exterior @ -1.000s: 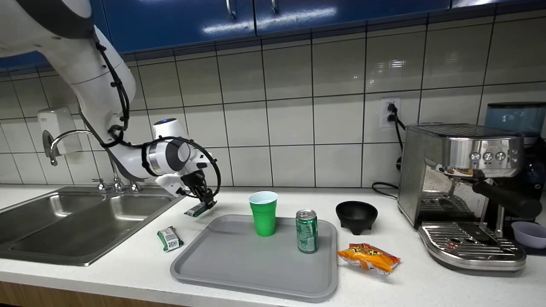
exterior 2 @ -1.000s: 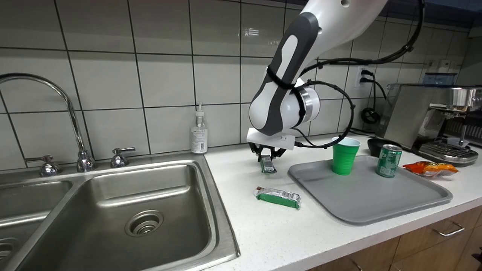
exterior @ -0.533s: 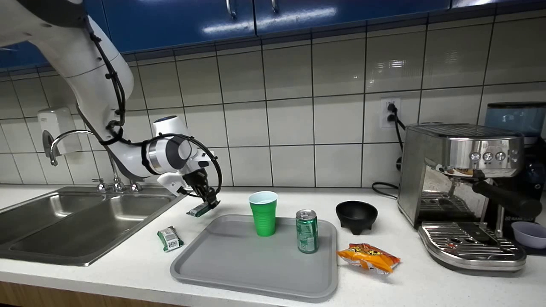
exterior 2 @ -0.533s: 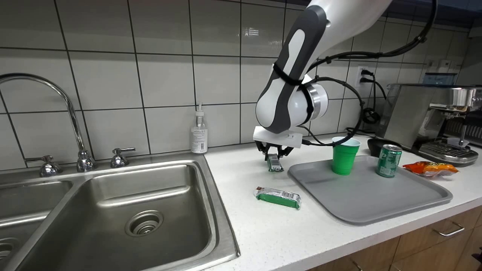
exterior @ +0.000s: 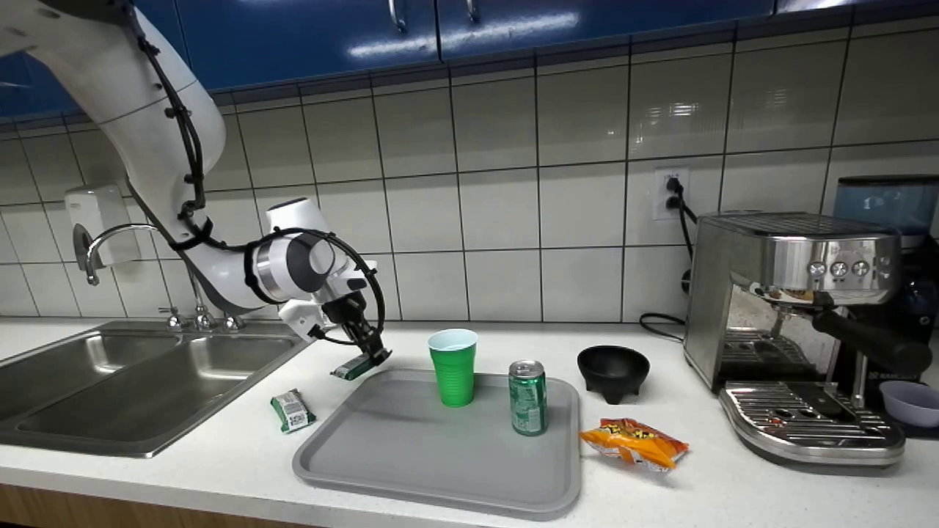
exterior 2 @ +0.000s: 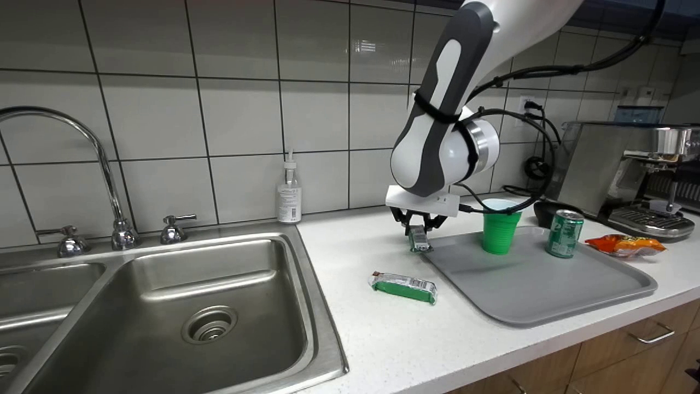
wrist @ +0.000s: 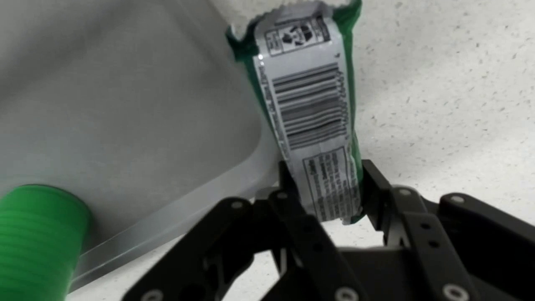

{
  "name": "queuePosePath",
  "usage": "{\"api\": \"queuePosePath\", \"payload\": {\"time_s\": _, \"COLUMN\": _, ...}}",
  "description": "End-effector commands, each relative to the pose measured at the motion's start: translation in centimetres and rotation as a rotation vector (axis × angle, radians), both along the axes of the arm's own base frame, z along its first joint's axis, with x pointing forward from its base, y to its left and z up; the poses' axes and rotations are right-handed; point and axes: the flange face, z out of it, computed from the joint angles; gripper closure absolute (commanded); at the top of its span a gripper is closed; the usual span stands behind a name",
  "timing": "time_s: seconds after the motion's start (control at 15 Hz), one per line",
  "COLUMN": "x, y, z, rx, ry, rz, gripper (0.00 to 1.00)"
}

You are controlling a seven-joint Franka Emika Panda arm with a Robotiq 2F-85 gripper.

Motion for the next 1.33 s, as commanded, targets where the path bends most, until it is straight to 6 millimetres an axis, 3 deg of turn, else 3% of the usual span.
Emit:
{"api": "queuePosePath", "payload": {"time_s": 0.0, "x": -1.8, "y": -1.2, "z": 1.0, "rx": -0.007, "ry": -0.004, "rz": -0.049, "gripper": 0.84}}
{"api": "queuePosePath", "payload": {"time_s": 0.67, "x": -3.4, "y": -4.5, "z": -0.5, "rx": -0.026, "ry": 0.041, "rz": -0.125, "gripper": 0.84}}
{"api": "queuePosePath", "payload": {"time_s": 1.13, "x": -3.5, "y": -5.6, "z": -1.1, "rx": -0.03, "ry": 0.055, "rz": -0.132, "gripper": 0.84}}
{"api": "queuePosePath", "payload": {"time_s": 1.2, "x": -3.5, "y": -5.7, "z": -1.0, "rx": -0.028, "ry": 0.053, "rz": -0.128, "gripper": 0.34}}
{"api": "queuePosePath", "payload": {"time_s": 1.27, "x": -3.5, "y": -5.7, "z": -0.9, "rx": -0.029, "ry": 0.05, "rz": -0.126, "gripper": 0.31}}
